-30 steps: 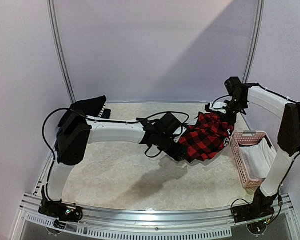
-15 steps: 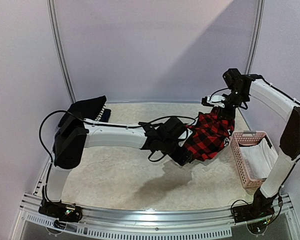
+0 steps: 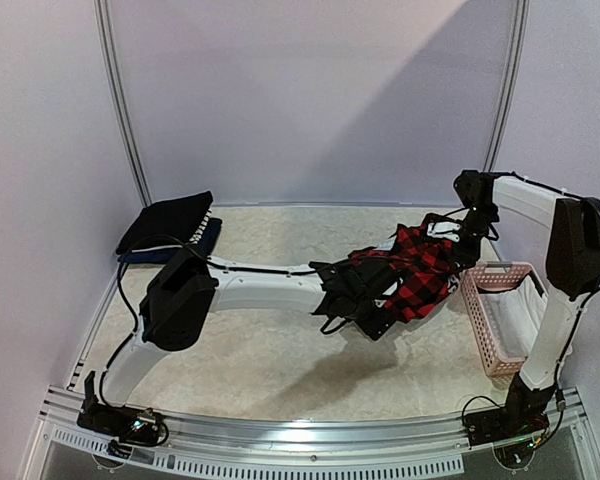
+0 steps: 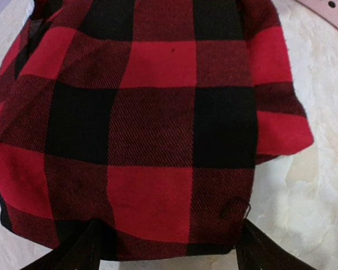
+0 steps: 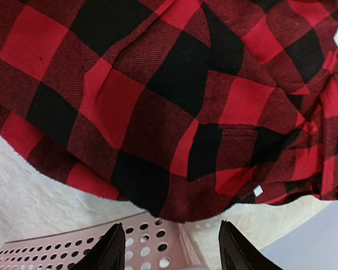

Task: Fold and stack the mixed laundry pile
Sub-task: Pick up the crumpled shirt from the corner of the board, then flatten out the crumpled shirt at the center of the board.

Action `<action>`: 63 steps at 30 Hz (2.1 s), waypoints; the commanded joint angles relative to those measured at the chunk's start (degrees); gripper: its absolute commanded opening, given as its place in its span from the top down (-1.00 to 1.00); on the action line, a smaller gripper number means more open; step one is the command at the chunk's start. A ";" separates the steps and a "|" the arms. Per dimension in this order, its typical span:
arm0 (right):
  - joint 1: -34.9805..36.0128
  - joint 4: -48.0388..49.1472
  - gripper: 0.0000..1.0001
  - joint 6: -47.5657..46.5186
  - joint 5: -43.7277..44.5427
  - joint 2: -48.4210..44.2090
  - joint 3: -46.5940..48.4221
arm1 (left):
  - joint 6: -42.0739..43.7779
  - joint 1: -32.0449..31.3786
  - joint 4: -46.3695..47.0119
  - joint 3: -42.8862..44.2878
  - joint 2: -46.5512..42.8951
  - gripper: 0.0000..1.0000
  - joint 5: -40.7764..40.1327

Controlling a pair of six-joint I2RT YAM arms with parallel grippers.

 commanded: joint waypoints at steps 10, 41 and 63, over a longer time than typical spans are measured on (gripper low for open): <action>-0.02 3.88 -0.09 -2.62 6.13 6.55 -0.19 | 0.94 0.74 -0.49 2.14 2.22 -0.05 -1.92; 11.03 -10.58 1.00 13.36 -18.00 -13.66 42.58 | 22.29 8.27 -7.81 -4.51 -46.11 1.00 -30.33; 19.42 10.86 1.00 19.15 -4.34 -24.07 24.22 | 44.18 6.45 -5.21 7.27 -45.27 1.00 -36.57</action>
